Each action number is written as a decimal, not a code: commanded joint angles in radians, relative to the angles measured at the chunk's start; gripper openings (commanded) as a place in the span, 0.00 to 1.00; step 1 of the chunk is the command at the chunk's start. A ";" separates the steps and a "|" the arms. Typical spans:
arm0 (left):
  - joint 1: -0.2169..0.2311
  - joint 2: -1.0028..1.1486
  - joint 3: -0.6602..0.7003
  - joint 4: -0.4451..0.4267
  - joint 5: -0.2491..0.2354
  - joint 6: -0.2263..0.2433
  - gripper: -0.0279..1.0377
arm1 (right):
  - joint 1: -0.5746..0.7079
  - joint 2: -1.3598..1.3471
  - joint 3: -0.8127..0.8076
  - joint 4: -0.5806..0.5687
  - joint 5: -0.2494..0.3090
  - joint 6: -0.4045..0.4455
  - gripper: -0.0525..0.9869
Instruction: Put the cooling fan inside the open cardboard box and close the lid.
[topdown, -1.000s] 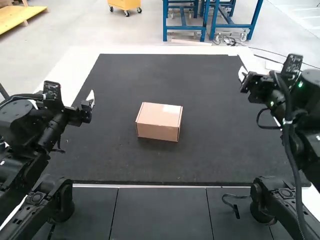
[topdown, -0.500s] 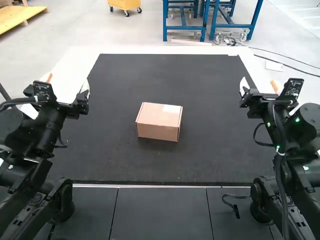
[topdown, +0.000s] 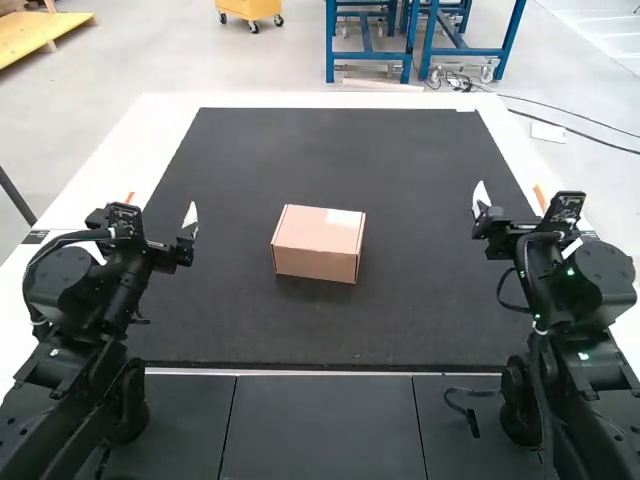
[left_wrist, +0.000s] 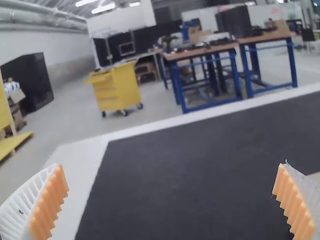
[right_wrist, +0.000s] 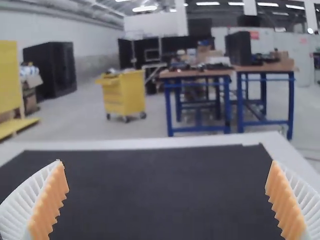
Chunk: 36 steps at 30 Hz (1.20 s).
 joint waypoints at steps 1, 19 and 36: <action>0.028 -0.014 -0.009 0.001 0.073 -0.061 0.93 | -0.024 -0.009 -0.021 0.006 -0.011 -0.019 0.92; 0.160 -0.014 -0.012 -0.154 0.112 -0.049 0.93 | -0.059 -0.011 -0.068 -0.223 0.004 -0.079 0.93; 0.158 -0.014 -0.010 -0.154 0.112 -0.046 0.93 | -0.060 -0.009 -0.070 -0.226 0.001 -0.105 0.93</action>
